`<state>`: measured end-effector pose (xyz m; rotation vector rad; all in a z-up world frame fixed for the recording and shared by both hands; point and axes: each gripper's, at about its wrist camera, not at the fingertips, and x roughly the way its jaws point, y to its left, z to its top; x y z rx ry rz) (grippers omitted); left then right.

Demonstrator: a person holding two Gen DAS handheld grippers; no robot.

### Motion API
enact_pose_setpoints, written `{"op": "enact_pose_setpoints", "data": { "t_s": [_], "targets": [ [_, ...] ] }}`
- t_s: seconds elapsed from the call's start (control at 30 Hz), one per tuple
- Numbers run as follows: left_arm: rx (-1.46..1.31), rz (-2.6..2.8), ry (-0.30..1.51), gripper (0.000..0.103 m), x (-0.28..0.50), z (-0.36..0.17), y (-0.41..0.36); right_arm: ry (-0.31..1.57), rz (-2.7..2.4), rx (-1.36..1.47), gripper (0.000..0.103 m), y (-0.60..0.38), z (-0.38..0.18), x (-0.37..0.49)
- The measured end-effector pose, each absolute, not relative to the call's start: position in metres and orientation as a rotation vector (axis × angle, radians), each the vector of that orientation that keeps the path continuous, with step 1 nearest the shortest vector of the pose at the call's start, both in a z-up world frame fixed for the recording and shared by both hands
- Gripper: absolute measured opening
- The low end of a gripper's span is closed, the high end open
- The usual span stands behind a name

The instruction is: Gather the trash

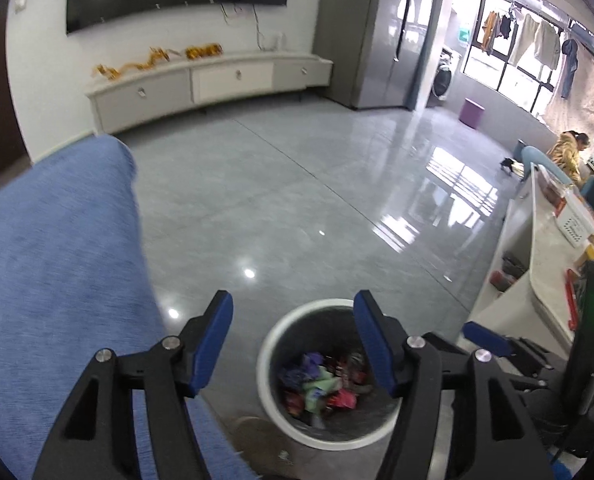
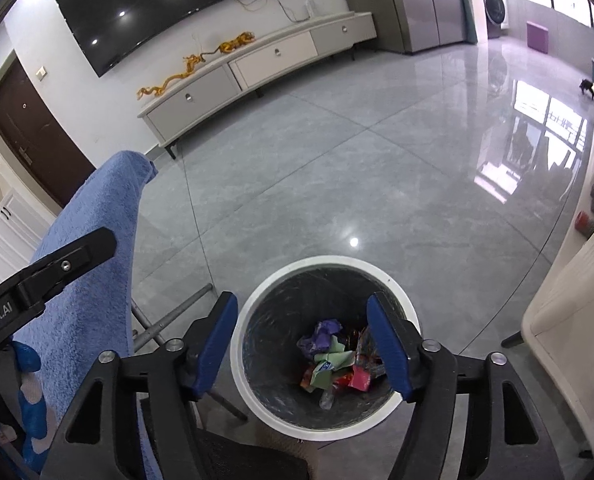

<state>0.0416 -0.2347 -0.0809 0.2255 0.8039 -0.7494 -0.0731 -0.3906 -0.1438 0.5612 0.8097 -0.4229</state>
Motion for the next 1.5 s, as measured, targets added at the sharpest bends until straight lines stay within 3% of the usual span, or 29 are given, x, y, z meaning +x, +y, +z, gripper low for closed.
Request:
{"op": "enact_pose_setpoints", "data": {
  "t_s": [0.33, 0.73, 0.87, 1.1, 1.27, 1.5],
  "targets": [
    [0.19, -0.662, 0.713, 0.062, 0.034, -0.045, -0.177, 0.72, -0.394, 0.429, 0.085, -0.337, -0.085, -0.056],
    [0.121, -0.474, 0.602, 0.063, 0.032, -0.01, -0.081, 0.635, -0.371, 0.222, 0.087, -0.254, -0.027, -0.049],
    [0.088, -0.393, 0.578, 0.076, 0.035, -0.006, -0.045, 0.624, -0.35, 0.197, 0.087, -0.233, -0.019, -0.047],
    [0.049, -0.292, 0.551, 0.08, 0.042, -0.006, 0.005, 0.597, -0.329, 0.139, 0.087, -0.197, -0.009, -0.045],
    [0.028, -0.238, 0.539, 0.093, 0.041, -0.01, 0.029, 0.575, -0.35, 0.088, 0.093, -0.177, -0.004, -0.045],
    [0.027, -0.203, 0.543, 0.096, 0.038, -0.014, 0.04, 0.576, -0.354, 0.067, 0.094, -0.166, -0.008, -0.048]
  ]
}}
